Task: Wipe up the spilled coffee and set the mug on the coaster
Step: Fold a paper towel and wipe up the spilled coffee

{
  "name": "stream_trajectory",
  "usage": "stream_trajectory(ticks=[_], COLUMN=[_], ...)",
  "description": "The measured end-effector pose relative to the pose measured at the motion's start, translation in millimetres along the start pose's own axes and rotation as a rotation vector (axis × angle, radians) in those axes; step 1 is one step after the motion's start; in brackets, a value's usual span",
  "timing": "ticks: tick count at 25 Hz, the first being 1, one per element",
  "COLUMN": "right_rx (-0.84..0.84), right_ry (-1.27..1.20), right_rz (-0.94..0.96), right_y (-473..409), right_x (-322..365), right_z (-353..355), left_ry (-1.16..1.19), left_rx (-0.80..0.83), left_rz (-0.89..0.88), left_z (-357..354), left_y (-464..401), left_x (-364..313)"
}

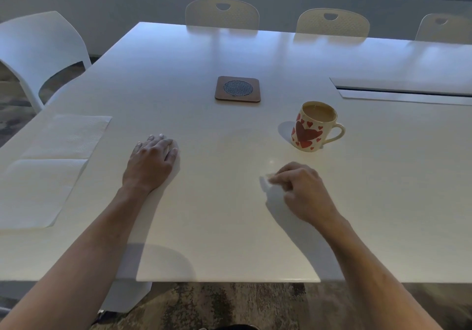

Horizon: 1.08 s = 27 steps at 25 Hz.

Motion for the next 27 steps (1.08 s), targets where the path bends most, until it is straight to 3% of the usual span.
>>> stream_trajectory(ticks=[4, 11, 17, 19, 22, 27], right_rx=[-0.098, -0.041, 0.036, -0.011, -0.153, -0.110], right_ry=[0.228, 0.355, 0.126, 0.040, 0.186, 0.367], right_rz=[-0.138, 0.026, 0.140, 0.079, -0.085, -0.074], right_y=[-7, -45, -25, -21, -29, -45], right_x=[-24, 14, 49, 35, -4, -2], right_z=[7, -18, -48, -34, -6, -15], left_ry=[-0.003, 0.008, 0.013, 0.007, 0.007, 0.007], left_rx=[0.009, -0.009, 0.006, 0.004, 0.003, 0.015], left_rz=[-0.001, 0.007, 0.005, 0.005, 0.005, 0.003], left_z=[0, 3, 3, 2, 1, 0], left_y=[1, 2, 1, 1, 1, 1], left_x=[-2, -4, -1, -1, -1, 0])
Point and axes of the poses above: each hand's wrist, its own y-axis away from the middle knuckle, its own z-axis out of the back of the hand, x = y × z, the point moved 9 cm from there along -y, towards the middle knuckle, and after that the axes turned 7 degrees about -x, right-handed, at the moved point
